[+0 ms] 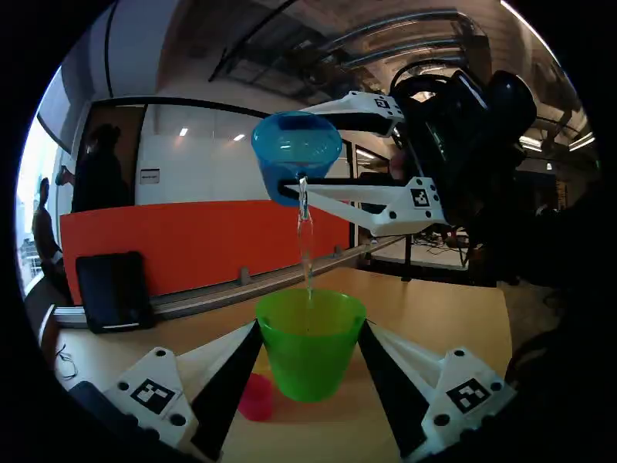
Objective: Pour water
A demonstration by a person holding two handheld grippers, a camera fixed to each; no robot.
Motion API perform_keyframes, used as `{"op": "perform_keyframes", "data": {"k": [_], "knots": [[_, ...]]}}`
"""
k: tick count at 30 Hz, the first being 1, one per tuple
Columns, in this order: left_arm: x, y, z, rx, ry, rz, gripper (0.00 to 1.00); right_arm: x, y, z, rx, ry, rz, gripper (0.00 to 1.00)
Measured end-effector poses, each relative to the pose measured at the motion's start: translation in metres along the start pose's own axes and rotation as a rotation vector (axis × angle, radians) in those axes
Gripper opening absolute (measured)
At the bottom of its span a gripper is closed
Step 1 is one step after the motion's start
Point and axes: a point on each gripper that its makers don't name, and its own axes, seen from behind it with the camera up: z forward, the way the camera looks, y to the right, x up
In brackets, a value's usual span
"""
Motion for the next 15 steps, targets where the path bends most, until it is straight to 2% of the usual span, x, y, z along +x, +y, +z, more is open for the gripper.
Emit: {"op": "perform_keyframes", "data": {"k": [15], "knots": [[-0.0018,0.0037,0.0011,-0.004,-0.004,0.001,0.86,-0.0004,0.0078,0.0000,-0.020,-0.006,-0.091,0.91]]}}
